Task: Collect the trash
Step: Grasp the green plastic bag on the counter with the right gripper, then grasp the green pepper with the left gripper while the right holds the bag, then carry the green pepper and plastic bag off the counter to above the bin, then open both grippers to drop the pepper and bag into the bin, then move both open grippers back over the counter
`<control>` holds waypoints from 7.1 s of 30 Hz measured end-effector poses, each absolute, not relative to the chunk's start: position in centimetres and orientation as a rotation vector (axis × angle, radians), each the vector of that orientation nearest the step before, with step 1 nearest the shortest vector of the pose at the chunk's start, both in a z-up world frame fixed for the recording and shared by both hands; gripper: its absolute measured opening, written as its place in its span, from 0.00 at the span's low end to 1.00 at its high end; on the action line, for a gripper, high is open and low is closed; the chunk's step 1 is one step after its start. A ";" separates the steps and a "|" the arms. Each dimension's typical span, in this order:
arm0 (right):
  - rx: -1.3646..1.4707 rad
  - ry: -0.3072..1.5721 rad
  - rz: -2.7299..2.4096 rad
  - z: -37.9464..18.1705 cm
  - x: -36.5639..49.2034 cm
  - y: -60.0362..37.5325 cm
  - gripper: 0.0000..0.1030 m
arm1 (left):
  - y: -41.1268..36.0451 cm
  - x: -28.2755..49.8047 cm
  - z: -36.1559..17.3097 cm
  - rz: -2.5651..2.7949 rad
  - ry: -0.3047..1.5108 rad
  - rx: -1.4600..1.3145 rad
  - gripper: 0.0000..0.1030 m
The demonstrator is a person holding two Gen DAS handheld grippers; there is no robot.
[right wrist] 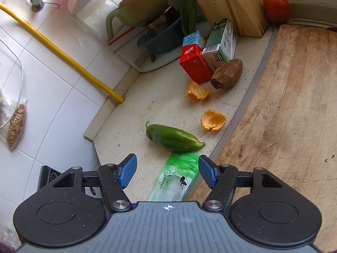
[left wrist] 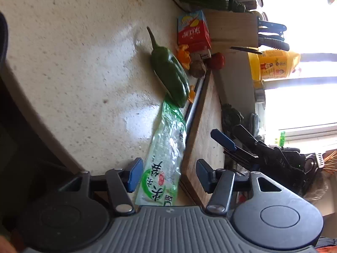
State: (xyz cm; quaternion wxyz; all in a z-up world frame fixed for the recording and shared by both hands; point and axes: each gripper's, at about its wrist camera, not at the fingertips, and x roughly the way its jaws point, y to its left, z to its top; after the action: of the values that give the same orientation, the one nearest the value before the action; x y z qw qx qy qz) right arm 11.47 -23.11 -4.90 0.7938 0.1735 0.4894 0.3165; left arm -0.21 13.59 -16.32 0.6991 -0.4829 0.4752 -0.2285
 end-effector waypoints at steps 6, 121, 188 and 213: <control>0.387 1.068 0.658 -5.6 11.7 -23.6 0.70 | 13.1 0.5 -16.9 -0.593 1.061 -1.162 0.52; 0.437 0.991 0.734 -4.3 9.8 -20.3 0.08 | 8.0 4.7 -7.4 0.089 0.859 -0.451 0.34; -0.043 1.207 1.107 -11.4 -1.4 10.4 0.45 | 27.2 -16.0 -12.9 0.653 0.865 -0.539 0.41; 0.120 1.010 0.785 -3.5 4.4 -6.9 0.60 | 19.0 -8.8 -6.6 0.370 0.771 -0.398 0.49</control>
State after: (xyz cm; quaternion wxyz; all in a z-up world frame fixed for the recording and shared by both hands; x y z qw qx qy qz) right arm 4.40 -6.89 -3.55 0.8006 0.0562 0.4712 0.3658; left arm -8.82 19.01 -6.56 0.8908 -0.1917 0.3714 0.1782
